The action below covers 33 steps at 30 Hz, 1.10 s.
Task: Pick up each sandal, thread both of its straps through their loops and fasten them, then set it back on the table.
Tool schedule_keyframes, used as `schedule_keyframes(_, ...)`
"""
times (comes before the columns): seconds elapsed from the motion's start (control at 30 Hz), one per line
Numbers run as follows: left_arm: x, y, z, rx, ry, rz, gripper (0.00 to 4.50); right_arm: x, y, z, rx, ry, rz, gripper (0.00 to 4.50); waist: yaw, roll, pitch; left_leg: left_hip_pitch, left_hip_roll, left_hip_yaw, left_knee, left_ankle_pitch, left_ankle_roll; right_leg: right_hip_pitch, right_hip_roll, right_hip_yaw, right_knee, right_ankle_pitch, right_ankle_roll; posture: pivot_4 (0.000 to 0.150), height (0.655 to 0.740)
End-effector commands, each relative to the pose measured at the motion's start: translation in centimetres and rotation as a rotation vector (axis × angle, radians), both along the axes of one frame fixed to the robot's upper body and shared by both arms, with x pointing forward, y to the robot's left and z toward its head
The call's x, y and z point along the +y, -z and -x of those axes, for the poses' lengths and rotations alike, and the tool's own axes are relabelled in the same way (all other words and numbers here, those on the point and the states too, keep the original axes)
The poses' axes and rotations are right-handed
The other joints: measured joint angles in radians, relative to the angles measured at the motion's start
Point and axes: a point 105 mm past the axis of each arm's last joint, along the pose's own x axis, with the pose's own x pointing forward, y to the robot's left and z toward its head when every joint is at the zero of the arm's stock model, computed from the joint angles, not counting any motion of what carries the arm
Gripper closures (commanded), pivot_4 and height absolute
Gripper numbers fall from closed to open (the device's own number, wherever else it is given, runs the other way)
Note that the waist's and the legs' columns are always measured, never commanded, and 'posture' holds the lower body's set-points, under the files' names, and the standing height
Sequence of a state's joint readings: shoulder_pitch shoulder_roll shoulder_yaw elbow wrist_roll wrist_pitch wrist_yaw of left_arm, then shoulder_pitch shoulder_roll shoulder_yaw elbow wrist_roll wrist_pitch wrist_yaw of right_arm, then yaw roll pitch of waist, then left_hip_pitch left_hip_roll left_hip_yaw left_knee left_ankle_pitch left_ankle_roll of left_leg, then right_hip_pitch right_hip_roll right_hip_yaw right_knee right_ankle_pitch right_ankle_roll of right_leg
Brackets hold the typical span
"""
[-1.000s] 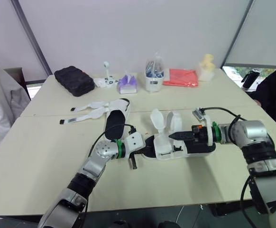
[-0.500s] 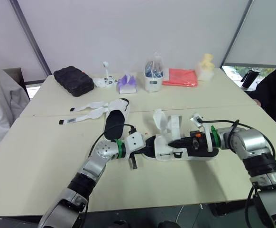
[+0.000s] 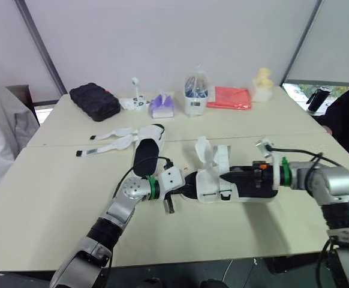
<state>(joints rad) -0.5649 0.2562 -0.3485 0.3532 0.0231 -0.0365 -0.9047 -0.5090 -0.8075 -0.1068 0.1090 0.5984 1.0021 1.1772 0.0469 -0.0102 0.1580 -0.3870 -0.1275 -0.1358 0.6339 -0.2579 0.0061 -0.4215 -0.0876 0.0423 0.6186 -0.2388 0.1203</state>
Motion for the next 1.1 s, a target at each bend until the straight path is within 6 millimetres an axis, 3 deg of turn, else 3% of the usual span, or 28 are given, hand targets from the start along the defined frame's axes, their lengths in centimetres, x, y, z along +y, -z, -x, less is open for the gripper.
schedule_keyframes(0.03,0.0,1.5,0.4,0.041,0.016,-0.047,4.50,-0.7,-0.2,2.0,-0.007,0.024,-0.002,1.60,-0.003,0.000,0.000,-0.001,0.000,0.000,0.000,0.000,0.000,-0.001,0.000,0.000,0.000,0.000,0.000,0.150,0.7400)
schedule_keyframes(0.17,-0.2,1.5,0.3,0.038,0.028,-0.049,4.50,-1.0,1.0,3.9,0.032,0.071,-0.027,1.60,-0.006,0.001,-0.001,-0.002,0.000,0.001,0.004,0.000,0.000,-0.002,0.000,0.000,0.003,0.001,0.000,0.150,0.7400)
schedule_keyframes(0.4,-0.5,1.7,0.5,0.046,0.058,-0.056,4.50,1.1,2.9,6.3,0.072,0.131,-0.108,1.60,-0.006,0.002,-0.002,-0.003,0.000,0.001,0.011,-0.001,0.001,0.000,0.000,0.001,0.006,0.001,0.001,0.150,0.7400)
schedule_keyframes(1.03,-0.7,1.9,0.6,0.046,0.055,-0.053,4.50,2.1,2.9,3.8,0.061,0.152,-0.153,1.60,-0.006,0.002,-0.002,-0.003,-0.001,0.001,0.012,-0.001,0.002,0.001,0.000,0.000,0.006,0.002,0.001,0.150,0.7400)
schedule_keyframes(1.1,-0.7,1.9,0.6,0.046,0.052,-0.051,4.50,2.4,2.8,3.8,0.066,0.138,-0.164,2.11,-0.006,0.002,-0.002,-0.003,-0.001,0.001,0.012,-0.001,0.002,0.001,0.000,0.000,0.006,0.002,0.001,0.150,0.7400)
